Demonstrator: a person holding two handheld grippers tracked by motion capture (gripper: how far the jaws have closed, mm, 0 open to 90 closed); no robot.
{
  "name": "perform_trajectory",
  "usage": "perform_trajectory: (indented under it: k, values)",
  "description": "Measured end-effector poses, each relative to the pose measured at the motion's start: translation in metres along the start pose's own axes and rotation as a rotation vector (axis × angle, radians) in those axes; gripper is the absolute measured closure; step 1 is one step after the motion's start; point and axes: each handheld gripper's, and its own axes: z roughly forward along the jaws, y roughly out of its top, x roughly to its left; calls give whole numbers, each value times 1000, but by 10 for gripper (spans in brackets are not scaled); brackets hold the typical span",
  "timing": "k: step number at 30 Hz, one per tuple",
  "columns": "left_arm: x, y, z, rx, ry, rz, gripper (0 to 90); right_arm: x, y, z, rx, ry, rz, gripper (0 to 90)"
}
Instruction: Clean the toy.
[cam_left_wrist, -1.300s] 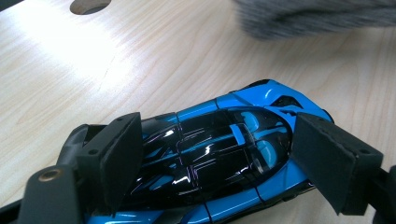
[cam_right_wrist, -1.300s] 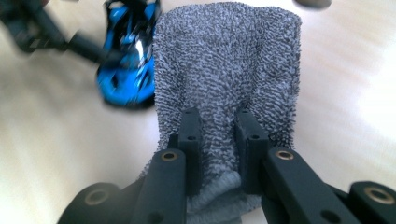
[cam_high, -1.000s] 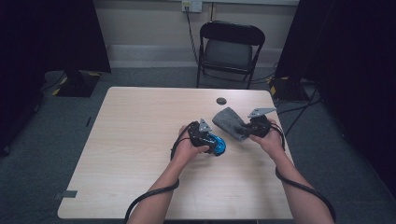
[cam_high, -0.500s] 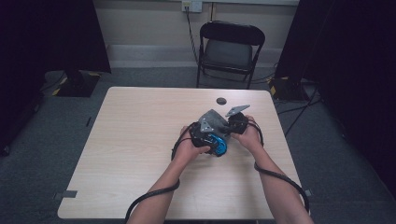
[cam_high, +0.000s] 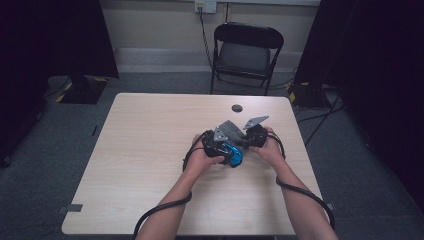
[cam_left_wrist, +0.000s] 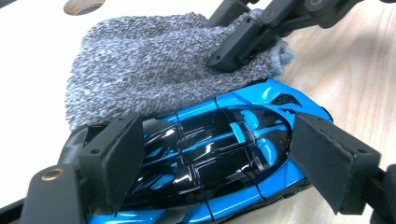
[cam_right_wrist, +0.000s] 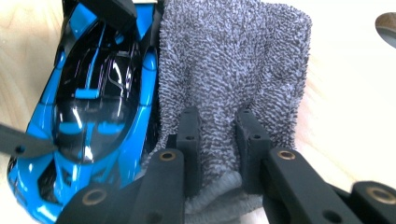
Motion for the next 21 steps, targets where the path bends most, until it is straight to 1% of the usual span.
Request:
perform_trajectory:
  k: [9,13,15,21]
  values:
    - [0,0,0,1,-2,-3,181,1,-8,-7,-10,-2,-13,749]
    - [0,1,0,4,-1,-3,181,1,-13,-10,-16,6,-11,749]
    - [0,1,0,6,-1,-3,181,1,-16,-12,-20,8,-3,749]
    - [0,1,0,10,-3,-6,182,1,-24,-18,-29,14,-6,749]
